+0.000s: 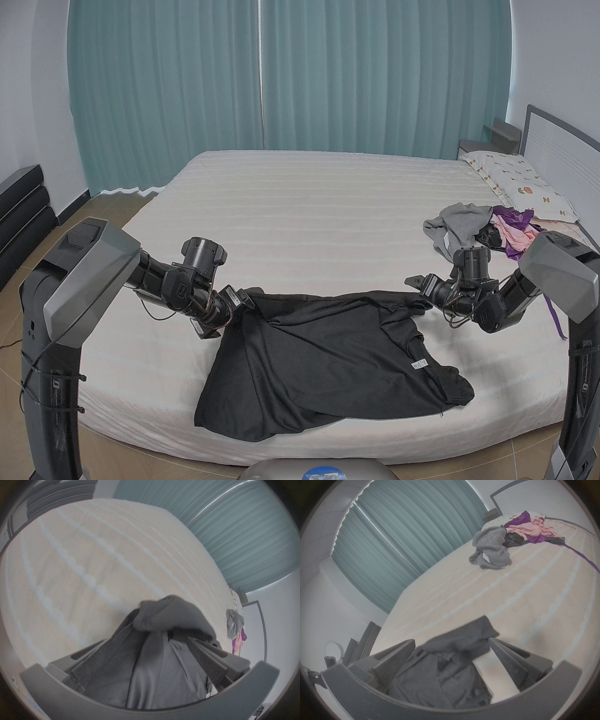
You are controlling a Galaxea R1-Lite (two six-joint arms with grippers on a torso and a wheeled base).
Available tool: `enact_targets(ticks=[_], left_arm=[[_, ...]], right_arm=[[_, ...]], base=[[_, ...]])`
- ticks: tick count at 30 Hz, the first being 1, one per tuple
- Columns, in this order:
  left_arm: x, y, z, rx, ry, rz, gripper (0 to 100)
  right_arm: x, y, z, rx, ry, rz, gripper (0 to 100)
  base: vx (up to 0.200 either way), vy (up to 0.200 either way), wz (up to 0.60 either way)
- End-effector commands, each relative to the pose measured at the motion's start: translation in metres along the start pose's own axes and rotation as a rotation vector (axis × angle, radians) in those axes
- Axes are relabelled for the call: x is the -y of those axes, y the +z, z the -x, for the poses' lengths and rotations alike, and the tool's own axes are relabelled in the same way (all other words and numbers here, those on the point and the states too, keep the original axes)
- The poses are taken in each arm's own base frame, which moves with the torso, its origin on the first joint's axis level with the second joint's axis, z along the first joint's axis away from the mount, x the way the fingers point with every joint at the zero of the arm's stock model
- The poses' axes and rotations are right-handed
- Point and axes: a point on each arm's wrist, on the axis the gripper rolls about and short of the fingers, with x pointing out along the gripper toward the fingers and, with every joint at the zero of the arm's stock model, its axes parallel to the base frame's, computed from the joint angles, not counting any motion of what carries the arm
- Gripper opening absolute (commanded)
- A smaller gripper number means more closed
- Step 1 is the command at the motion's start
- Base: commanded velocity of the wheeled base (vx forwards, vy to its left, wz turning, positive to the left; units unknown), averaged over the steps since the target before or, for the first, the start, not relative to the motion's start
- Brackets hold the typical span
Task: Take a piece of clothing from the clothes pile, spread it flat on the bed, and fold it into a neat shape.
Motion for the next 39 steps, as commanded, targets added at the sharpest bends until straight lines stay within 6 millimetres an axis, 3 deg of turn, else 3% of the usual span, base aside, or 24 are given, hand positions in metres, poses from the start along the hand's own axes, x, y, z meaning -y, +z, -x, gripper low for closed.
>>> enact_targets(ticks=[1, 7, 9, 10, 13, 23, 34, 39], left_arm=[[-0.004, -0.006, 0.028, -0.059, -0.025, -0.013, 100], [-0.012, -0.006, 0.048, -0.071, -0.044, -0.029, 100], [-0.012, -0.006, 0.048, -0.071, -0.044, -0.029, 100], [-0.015, -0.006, 0.06, -0.094, -0.07, -0.014, 100], [-0.019, -0.003, 0.069, -0.094, -0.105, 0.039, 100], [-0.044, -0.019, 0.061, -0.039, -0.161, 0.159, 100], [-0.047, -0.023, 0.065, -0.072, -0.173, 0.238, 100], [-0.049, -0.026, 0.065, -0.078, -0.172, 0.234, 100]], right_arm=[[0.006, -0.005, 0.018, -0.046, -0.027, 0.024, 100], [0.0, 0.01, 0.031, 0.011, 0.005, -0.009, 100], [0.0, 0.01, 0.031, 0.011, 0.005, -0.009, 100], [-0.001, 0.003, 0.037, -0.013, 0.006, -0.047, 100], [0.003, -0.004, 0.04, -0.034, -0.01, -0.08, 100], [0.014, -0.011, 0.039, -0.084, -0.017, -0.227, 100], [0.021, -0.02, 0.045, -0.114, -0.045, -0.263, 100], [0.019, -0.026, 0.043, -0.129, -0.047, -0.256, 100]], base=[[0.0, 0.0, 0.0], [0.0, 0.0, 0.0], [0.0, 0.0, 0.0], [0.0, 0.0, 0.0], [0.0, 0.0, 0.0], [0.0, 0.0, 0.0], [0.0, 0.0, 0.0], [0.0, -0.2, 0.0]])
